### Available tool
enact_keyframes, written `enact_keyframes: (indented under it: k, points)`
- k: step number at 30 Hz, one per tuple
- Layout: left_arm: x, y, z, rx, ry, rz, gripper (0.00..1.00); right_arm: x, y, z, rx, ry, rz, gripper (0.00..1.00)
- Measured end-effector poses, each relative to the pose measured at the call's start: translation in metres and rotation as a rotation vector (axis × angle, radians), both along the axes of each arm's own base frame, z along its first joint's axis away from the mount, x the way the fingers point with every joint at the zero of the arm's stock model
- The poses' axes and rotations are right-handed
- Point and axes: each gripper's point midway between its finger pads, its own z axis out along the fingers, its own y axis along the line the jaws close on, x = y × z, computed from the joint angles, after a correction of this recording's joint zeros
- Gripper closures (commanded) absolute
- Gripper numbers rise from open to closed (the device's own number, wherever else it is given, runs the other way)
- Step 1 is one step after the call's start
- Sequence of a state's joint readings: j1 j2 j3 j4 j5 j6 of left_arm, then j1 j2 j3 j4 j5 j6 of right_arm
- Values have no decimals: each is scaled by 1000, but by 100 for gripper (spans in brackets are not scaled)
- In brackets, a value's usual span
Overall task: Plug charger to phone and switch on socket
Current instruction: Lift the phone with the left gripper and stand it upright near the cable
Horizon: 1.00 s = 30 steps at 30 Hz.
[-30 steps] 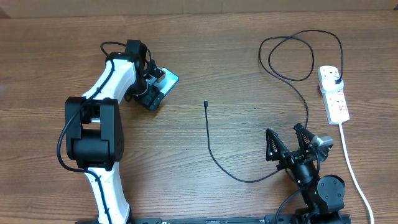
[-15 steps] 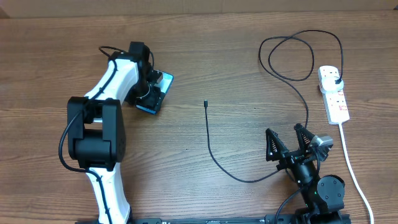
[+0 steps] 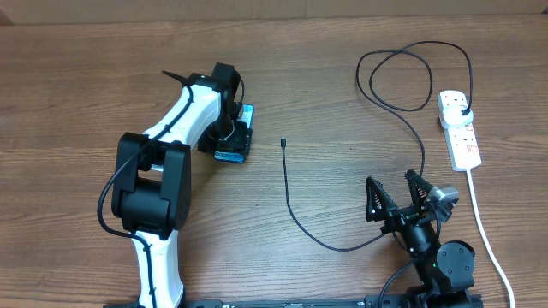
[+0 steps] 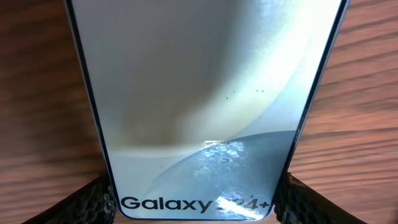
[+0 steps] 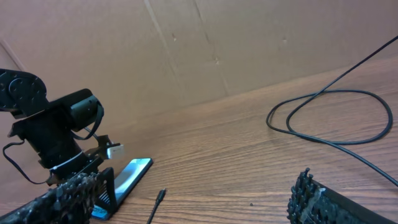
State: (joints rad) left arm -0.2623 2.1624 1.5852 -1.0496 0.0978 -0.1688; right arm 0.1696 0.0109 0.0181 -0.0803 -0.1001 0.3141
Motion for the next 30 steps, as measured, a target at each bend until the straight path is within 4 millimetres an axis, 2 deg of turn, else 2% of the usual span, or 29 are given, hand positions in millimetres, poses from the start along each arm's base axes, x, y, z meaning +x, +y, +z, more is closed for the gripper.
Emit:
enact_keyframes:
  k: [8, 16, 24, 30]
  points:
    - [-2, -23, 8, -98, 60, 142, 54, 0, 0, 0, 0, 0, 0, 0]
    - [10, -43, 33, -136, 39, 179, 59, 0, 0, 0, 0, 0, 0, 0]
    - [8, -64, 37, -151, 32, 170, 59, 0, 0, 0, 0, 0, 0, 0]
    - [6, -66, 35, -124, 21, 156, 55, 0, 0, 0, 0, -1, 0, 0]
